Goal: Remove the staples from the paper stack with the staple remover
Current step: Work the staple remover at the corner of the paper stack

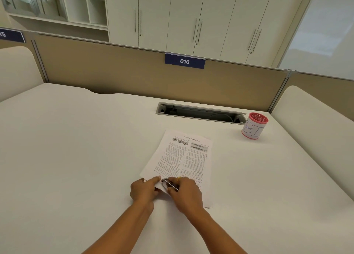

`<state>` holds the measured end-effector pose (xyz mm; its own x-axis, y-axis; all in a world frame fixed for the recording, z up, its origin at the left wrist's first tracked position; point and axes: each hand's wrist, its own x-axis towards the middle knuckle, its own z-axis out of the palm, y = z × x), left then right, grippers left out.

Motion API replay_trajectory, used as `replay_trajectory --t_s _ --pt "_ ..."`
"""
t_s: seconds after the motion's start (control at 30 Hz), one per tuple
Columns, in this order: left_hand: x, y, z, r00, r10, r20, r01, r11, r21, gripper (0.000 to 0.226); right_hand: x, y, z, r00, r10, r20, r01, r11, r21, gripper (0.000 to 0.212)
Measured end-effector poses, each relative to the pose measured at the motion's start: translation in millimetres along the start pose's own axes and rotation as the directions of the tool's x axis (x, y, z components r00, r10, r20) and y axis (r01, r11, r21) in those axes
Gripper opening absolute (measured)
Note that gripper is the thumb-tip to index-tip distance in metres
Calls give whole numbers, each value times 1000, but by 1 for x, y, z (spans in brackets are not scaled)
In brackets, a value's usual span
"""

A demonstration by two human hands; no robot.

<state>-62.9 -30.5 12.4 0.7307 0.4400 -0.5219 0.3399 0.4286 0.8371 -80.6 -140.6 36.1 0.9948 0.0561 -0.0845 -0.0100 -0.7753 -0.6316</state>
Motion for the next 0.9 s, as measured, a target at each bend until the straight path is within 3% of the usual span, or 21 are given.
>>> replay_trajectory --t_s 0.27,0.9 --pt "7 3 -2 981 -126 149 128 992 -10 33 -2 6 5 999 -26 -47 26 1000 -15 27" --pt "10 10 -2 971 -165 172 173 984 -35 21 -2 18 15 974 -175 -144 168 984 -56 28"
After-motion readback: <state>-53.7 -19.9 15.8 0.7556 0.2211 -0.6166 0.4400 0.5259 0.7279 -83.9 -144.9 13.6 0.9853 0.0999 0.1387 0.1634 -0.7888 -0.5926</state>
